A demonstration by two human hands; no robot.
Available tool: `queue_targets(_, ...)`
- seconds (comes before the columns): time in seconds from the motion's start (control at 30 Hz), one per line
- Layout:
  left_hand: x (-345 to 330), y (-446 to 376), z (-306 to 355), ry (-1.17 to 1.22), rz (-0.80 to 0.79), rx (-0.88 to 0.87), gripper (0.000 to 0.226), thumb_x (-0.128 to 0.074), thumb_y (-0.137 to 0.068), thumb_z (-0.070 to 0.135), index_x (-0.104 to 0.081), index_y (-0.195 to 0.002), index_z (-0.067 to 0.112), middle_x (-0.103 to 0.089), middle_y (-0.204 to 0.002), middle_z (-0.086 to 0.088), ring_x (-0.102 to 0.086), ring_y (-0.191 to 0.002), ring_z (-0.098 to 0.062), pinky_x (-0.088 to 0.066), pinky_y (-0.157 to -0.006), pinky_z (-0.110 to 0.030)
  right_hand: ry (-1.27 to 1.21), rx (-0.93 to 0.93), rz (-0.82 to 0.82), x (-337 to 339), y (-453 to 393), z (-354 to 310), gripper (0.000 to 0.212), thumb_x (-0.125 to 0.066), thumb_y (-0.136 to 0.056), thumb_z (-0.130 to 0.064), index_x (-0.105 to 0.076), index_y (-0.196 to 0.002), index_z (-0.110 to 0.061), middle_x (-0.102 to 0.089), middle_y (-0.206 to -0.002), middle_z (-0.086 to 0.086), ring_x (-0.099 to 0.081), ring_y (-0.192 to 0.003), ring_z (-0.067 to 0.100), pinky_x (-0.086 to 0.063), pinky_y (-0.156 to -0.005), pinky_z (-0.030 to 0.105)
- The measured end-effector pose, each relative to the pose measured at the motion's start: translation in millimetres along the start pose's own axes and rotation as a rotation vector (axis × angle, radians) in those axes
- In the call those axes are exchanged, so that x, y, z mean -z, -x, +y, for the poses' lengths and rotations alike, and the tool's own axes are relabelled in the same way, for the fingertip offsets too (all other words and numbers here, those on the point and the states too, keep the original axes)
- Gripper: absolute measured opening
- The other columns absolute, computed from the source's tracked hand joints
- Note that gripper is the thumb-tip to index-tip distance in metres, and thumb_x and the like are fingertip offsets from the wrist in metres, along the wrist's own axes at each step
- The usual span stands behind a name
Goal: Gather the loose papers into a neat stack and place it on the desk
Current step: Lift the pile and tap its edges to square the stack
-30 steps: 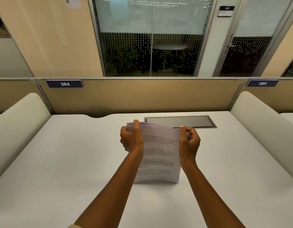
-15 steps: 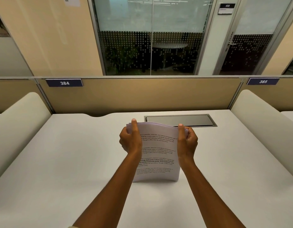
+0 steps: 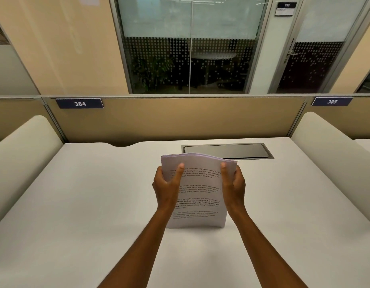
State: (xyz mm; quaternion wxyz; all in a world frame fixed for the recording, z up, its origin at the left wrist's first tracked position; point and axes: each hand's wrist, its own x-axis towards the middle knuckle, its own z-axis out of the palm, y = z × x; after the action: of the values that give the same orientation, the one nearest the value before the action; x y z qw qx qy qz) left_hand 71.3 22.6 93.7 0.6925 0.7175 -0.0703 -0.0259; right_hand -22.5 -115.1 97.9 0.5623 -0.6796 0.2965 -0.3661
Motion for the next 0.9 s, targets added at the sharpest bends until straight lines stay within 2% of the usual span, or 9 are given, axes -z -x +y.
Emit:
queue_targets(0.07, 5.9, 4.8, -17.2, -0.016, -0.071, 0.006, 0.043, -0.074, -0.081, 0.042, -0.056, -0.115, 0.024, -0.067, -0.106, 0.005, -0.069, -0.089, -0.014, -0.061, -0.062, -0.02, 0.028, -0.014, -0.058, 2.0, 6.6, 12.5, 0.04, -0.059, -0.082, -0.054, -0.05, -0.112, -0.03, -0.064, -0.098, -0.006, -0.068, -0.081, 0.01, -0.054, -0.053, 0.014)
queue_targets(0.17, 12.4, 11.8, -39.2, -0.028, -0.115, 0.045, 0.04, -0.074, -0.085, 0.021, -0.056, -0.12, 0.018, -0.067, -0.111, 0.0, -0.069, -0.094, -0.015, -0.062, -0.066, -0.024, 0.084, -0.045, -0.108, 4.3, 15.0, 30.9, 0.038, -0.068, -0.086, -0.03, -0.044, -0.115, -0.032, -0.061, -0.107, -0.003, -0.065, -0.086, 0.011, -0.053, -0.052, 0.012)
queue_targets(0.3, 13.8, 17.0, -52.6, -0.028, -0.113, 0.08, 0.029, -0.067, -0.09, 0.015, -0.06, -0.118, 0.016, -0.07, -0.11, -0.006, -0.071, -0.092, -0.018, -0.062, -0.066, -0.024, 0.108, -0.119, -0.143, 4.0, 20.8, 45.5, 0.04, -0.068, -0.087, -0.016, -0.045, -0.116, -0.032, -0.061, -0.11, 0.0, -0.063, -0.087, 0.007, -0.053, -0.055, 0.012)
queue_targets(0.4, 11.1, 15.9, -50.3, -0.007, -0.113, 0.086, 0.025, -0.064, -0.092, 0.015, -0.059, -0.116, 0.02, -0.069, -0.108, -0.003, -0.07, -0.092, -0.02, -0.061, -0.062, -0.022, 0.1, -0.133, -0.136, 3.2, 18.2, 45.1, 0.038, -0.067, -0.087, -0.015, -0.048, -0.116, -0.029, -0.062, -0.109, 0.001, -0.064, -0.09, 0.012, -0.053, -0.06, 0.015)
queue_targets(0.6, 6.9, 3.5, -31.0, 0.032, -0.094, 0.017, 0.023, -0.064, -0.092, 0.015, -0.059, -0.113, 0.025, -0.069, -0.103, 0.002, -0.071, -0.087, -0.019, -0.063, -0.065, -0.028, 0.055, -0.098, -0.128, 2.8, 2.1, 28.7, 0.039, -0.067, -0.088, -0.016, -0.052, -0.124, -0.023, -0.064, -0.108, 0.001, -0.066, -0.093, 0.018, -0.06, -0.073, 0.033)
queue_targets(0.67, 6.1, 0.0, -21.1, 0.048, -0.078, -0.01, 0.026, -0.066, -0.09, 0.013, -0.056, -0.102, 0.034, -0.067, -0.099, 0.007, -0.07, -0.084, -0.018, -0.06, -0.059, -0.019, 0.026, -0.086, -0.126, 3.3, -2.5, 23.1, 0.039, -0.067, -0.087, -0.015, -0.052, -0.122, -0.024, -0.064, -0.107, 0.0, -0.066, -0.093, 0.018, -0.06, -0.073, 0.032)
queue_targets(0.73, 5.7, -2.9, -14.6, 0.067, -0.063, -0.025, 0.031, -0.067, -0.089, 0.011, -0.051, -0.097, 0.037, -0.065, -0.098, 0.011, -0.069, -0.083, -0.017, -0.055, -0.053, -0.012, 0.016, -0.074, -0.13, 3.9, -6.0, 18.3, 0.039, -0.067, -0.087, -0.015, -0.051, -0.122, -0.026, -0.063, -0.106, -0.003, -0.066, -0.092, 0.017, -0.059, -0.069, 0.028)
queue_targets(0.9, 7.7, -1.9, -15.6, 0.07, -0.038, -0.021, 0.036, -0.069, -0.087, 0.01, -0.05, -0.114, 0.024, -0.065, -0.105, 0.007, -0.068, -0.086, -0.019, -0.055, -0.053, -0.011, 0.019, -0.044, -0.148, 3.3, -6.3, 16.7, 0.039, -0.067, -0.087, -0.015, -0.051, -0.12, -0.027, -0.063, -0.106, -0.004, -0.066, -0.09, 0.017, -0.058, -0.065, 0.023)
